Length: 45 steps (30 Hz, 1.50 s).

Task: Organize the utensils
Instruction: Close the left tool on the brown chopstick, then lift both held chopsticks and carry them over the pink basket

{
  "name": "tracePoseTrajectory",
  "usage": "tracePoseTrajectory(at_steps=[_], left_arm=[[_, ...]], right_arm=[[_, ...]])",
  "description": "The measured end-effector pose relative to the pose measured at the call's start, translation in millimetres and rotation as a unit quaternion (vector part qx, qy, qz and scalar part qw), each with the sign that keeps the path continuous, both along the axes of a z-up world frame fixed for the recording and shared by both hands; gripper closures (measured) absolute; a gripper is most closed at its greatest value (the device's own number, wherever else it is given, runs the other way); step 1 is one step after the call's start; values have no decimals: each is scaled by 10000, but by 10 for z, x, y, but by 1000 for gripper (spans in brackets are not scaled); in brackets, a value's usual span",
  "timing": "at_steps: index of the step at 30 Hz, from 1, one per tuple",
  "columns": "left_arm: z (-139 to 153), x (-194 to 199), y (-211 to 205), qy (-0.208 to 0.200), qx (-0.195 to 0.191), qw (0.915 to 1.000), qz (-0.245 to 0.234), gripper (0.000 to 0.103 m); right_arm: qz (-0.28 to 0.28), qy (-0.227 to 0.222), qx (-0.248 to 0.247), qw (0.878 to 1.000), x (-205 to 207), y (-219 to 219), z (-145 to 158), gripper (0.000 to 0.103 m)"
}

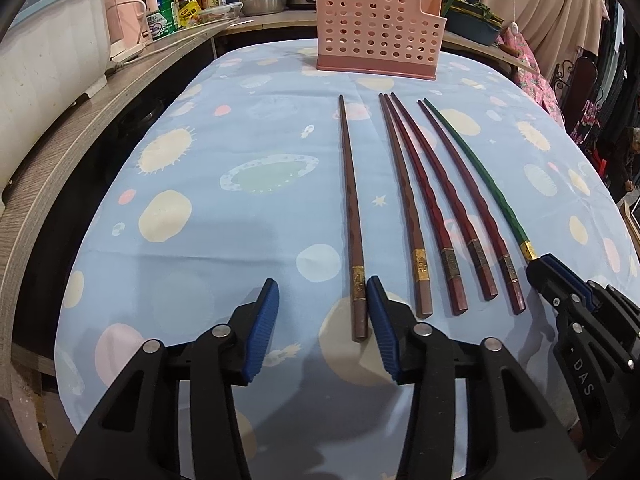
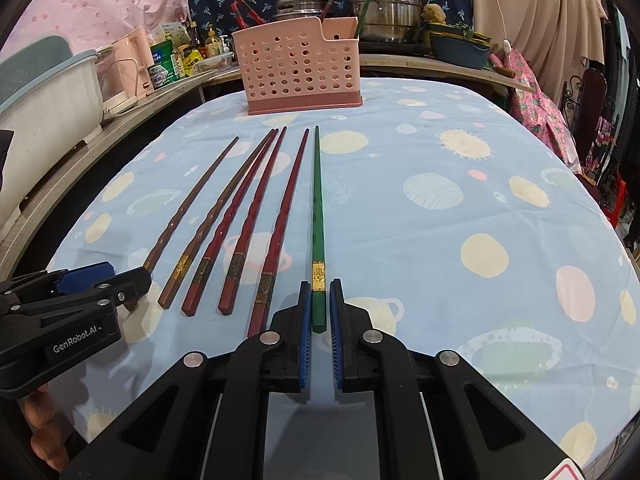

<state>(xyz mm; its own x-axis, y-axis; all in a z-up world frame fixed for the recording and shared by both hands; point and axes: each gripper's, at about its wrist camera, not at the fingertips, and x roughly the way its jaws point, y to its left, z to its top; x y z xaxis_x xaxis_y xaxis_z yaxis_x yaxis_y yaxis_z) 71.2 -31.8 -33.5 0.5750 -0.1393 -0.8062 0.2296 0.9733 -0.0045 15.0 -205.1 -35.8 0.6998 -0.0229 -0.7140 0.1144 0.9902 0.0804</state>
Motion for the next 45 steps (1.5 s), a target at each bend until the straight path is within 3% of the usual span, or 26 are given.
tracePoseTrajectory(at_steps=[10, 22, 35, 45], left_arm=[[33, 46, 7, 201, 61, 9998, -7, 94], [367, 110, 150, 245, -90, 9996, 56, 96], [1206, 465, 290, -322, -589, 9973, 285, 96], [1666, 899, 277, -638, -818, 9940, 352, 96]], right_arm=[[-28, 155, 138, 9998, -2, -15, 25, 96], [-20, 41, 379, 9993, 12, -125, 423, 96], [-230, -819, 547, 9949, 362, -520, 1347, 96], [-302, -1185, 753, 9896, 800, -767, 1732, 96]])
